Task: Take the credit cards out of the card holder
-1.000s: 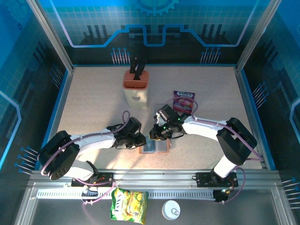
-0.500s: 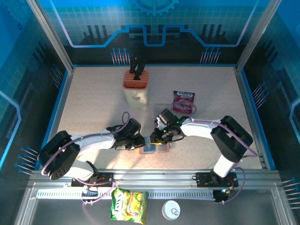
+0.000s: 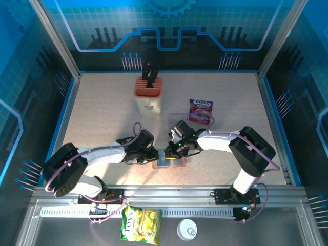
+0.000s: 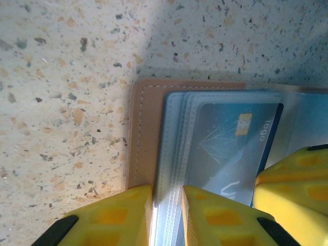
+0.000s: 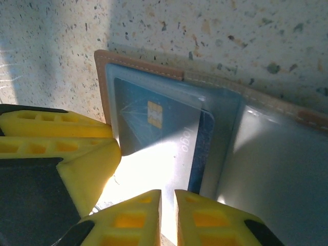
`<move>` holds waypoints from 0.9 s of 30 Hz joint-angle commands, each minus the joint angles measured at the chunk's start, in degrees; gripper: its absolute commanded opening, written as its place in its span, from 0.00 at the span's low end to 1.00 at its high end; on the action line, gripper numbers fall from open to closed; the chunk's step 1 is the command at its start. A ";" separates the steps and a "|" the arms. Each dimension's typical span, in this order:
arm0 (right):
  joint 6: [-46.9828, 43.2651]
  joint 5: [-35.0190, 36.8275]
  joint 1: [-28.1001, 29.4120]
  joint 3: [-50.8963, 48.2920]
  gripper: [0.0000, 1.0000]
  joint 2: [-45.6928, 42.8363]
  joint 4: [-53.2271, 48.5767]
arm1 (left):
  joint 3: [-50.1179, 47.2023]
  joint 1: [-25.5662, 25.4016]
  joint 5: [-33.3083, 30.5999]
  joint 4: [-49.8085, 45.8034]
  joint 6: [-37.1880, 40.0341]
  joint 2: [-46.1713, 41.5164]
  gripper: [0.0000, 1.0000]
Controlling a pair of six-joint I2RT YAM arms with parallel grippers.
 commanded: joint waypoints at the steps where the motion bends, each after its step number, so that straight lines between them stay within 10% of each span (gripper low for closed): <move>1: 0.37 -0.77 0.79 -0.25 0.17 1.24 0.21 | -1.35 0.32 -0.67 -1.71 -0.47 -0.08 0.22; 27: -3.29 4.78 0.75 2.03 0.24 -0.28 -8.34 | -1.35 0.19 -0.90 -1.95 -0.54 -0.09 0.22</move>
